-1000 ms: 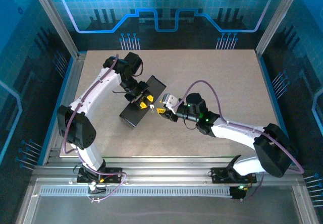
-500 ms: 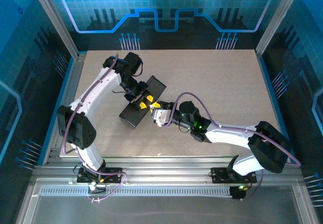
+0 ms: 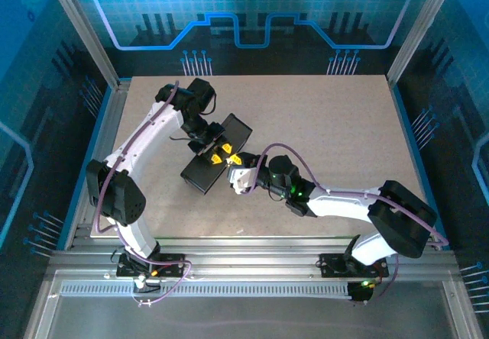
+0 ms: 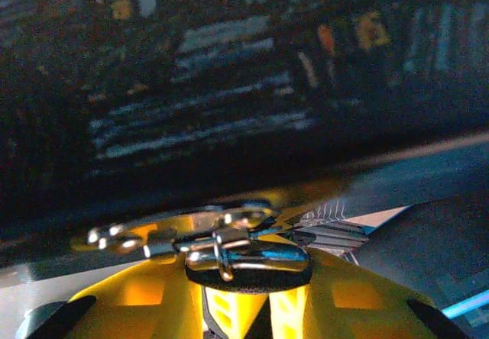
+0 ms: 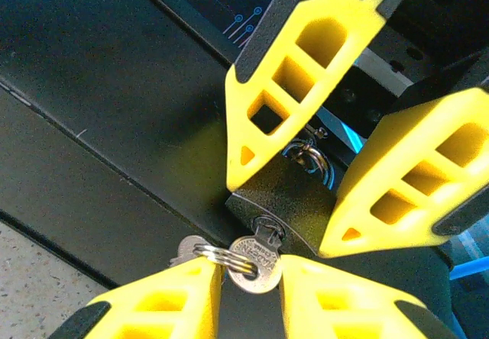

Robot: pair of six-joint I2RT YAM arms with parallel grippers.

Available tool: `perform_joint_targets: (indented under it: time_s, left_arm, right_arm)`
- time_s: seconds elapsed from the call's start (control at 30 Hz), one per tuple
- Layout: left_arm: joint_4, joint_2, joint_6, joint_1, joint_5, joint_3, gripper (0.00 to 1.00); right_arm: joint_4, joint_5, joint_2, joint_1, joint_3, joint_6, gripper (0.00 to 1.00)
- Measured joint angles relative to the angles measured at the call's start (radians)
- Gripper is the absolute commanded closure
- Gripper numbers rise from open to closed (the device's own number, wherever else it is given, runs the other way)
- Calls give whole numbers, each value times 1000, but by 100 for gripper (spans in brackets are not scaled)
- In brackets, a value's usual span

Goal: Unlock the padlock with the key

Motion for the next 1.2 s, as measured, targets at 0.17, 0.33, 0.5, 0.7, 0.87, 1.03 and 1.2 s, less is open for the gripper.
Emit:
perform_joint_targets:
  time_s: [0.17, 0.33, 0.5, 0.7, 0.87, 1.03, 1.2]
  left_arm:
    - [0, 0, 0, 0, -1, 0, 94]
    - [0, 0, 0, 2, -1, 0, 94]
    - [-1, 0, 0, 5, -2, 0, 94]
    - [-10, 0, -1, 6, -11, 0, 94]
    - [-15, 0, -3, 6, -32, 0, 94]
    - [-14, 0, -3, 14, -53, 0, 94]
    - [1, 0, -8, 18, -58, -1, 94]
  right_arm:
    - [11, 13, 4, 2, 0, -3, 79]
    - [11, 19, 4, 7, 0, -6, 84]
    - [11, 23, 4, 8, 1, -5, 86]
    - [10, 53, 16, 26, 9, 10, 87]
    - [10, 90, 39, 45, 25, 36, 92]
    - [-5, 119, 59, 54, 47, 74, 98]
    - [-45, 153, 60, 60, 70, 187, 100]
